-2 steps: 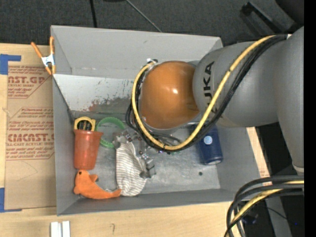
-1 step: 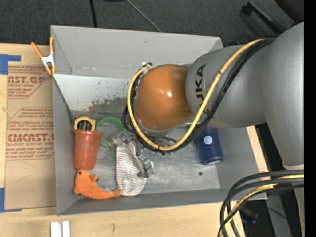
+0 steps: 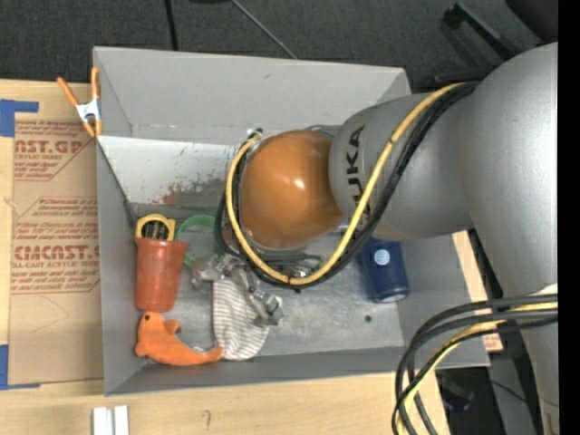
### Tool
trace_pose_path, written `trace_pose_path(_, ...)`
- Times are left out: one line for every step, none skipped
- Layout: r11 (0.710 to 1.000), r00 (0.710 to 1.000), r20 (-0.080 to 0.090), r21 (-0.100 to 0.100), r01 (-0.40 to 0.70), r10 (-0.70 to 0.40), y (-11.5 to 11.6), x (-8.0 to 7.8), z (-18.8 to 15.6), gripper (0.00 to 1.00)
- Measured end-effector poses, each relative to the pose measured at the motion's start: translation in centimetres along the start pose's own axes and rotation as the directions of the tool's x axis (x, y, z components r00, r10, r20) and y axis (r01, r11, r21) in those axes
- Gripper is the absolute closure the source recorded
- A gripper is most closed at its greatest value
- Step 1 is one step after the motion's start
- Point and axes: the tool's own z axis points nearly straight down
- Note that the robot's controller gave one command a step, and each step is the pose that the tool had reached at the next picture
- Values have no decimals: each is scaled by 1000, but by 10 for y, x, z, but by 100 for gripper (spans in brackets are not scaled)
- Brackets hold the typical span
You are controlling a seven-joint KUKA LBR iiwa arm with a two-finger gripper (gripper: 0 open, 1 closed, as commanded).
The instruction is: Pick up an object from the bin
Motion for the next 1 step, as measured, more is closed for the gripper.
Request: trace_pose_path(958,958,1,-2,286,-286,0,-10,30,100)
